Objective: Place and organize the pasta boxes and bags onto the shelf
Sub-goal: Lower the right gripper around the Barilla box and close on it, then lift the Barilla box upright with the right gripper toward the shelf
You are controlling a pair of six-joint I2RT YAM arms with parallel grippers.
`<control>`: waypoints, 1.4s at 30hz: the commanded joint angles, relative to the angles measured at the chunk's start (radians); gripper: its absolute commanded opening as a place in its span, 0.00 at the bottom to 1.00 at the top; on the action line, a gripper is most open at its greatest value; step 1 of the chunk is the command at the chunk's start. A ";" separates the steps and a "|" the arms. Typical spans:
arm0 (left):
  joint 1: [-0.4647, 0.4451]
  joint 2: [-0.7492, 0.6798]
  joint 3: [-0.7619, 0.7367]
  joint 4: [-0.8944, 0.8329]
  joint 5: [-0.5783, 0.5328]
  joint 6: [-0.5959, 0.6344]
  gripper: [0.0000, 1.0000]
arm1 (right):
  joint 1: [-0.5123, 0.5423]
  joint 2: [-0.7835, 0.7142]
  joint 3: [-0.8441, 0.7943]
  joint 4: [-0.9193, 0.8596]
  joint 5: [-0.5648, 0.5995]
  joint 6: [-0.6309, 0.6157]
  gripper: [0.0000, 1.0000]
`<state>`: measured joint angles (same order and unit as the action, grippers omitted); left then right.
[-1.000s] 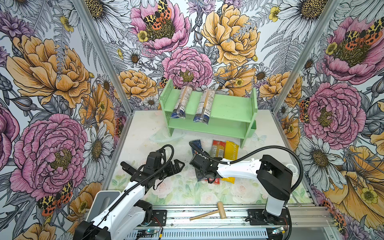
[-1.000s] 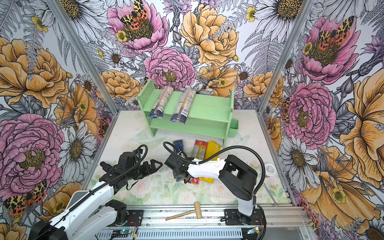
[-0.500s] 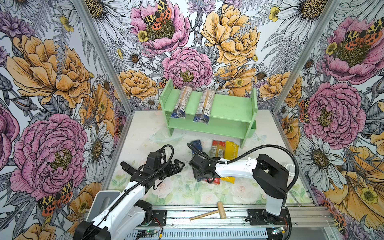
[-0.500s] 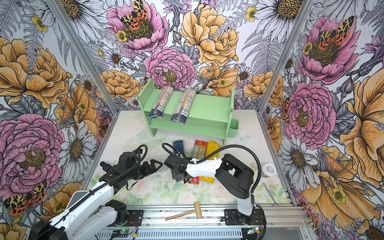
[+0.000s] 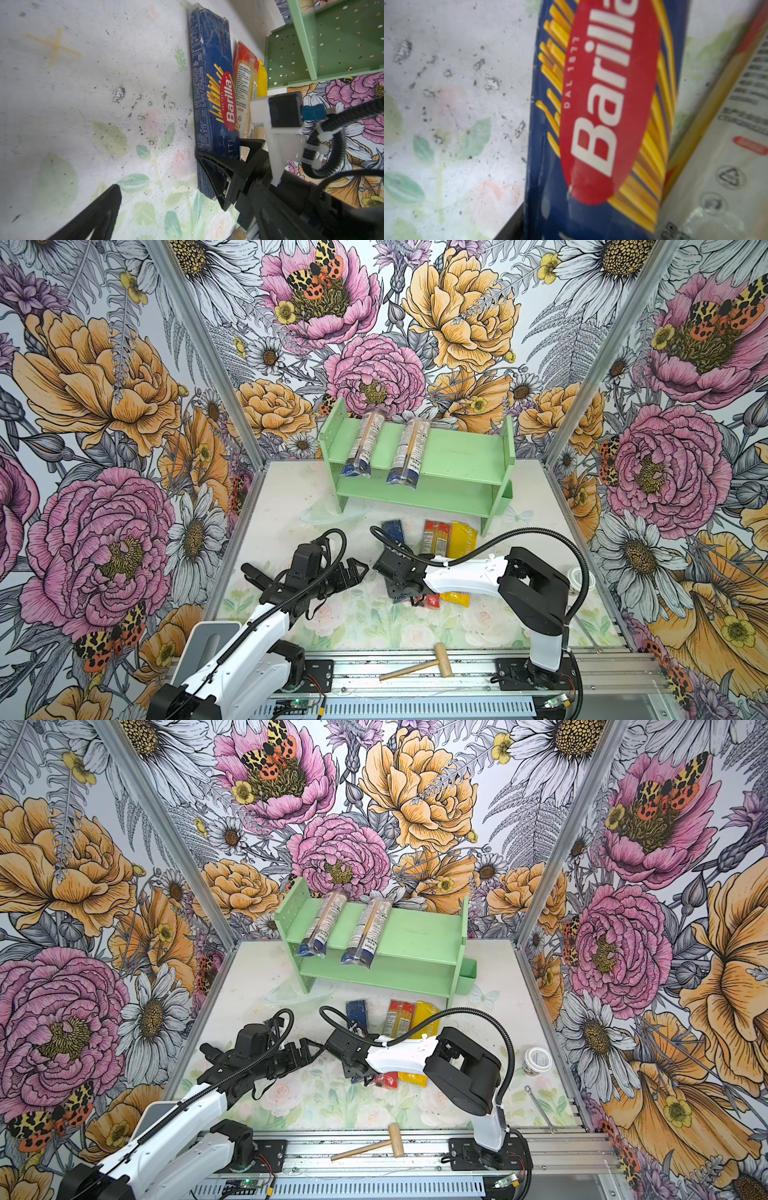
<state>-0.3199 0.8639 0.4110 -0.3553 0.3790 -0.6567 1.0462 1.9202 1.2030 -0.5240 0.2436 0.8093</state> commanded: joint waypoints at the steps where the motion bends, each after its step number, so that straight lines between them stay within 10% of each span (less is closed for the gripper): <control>1: 0.010 -0.011 -0.008 0.000 -0.001 -0.011 0.99 | 0.003 0.062 -0.004 -0.003 -0.016 0.004 0.51; 21: 0.010 0.001 0.006 -0.001 -0.009 -0.035 0.99 | -0.053 -0.117 -0.039 -0.005 -0.108 -0.089 0.00; 42: 0.010 0.047 0.053 0.024 0.007 -0.023 0.99 | -0.101 -0.220 0.003 -0.116 -0.222 -0.196 0.00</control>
<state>-0.3180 0.9024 0.4286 -0.3534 0.3794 -0.6827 0.9512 1.7729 1.1679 -0.6384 0.0292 0.6338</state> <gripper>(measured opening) 0.987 0.384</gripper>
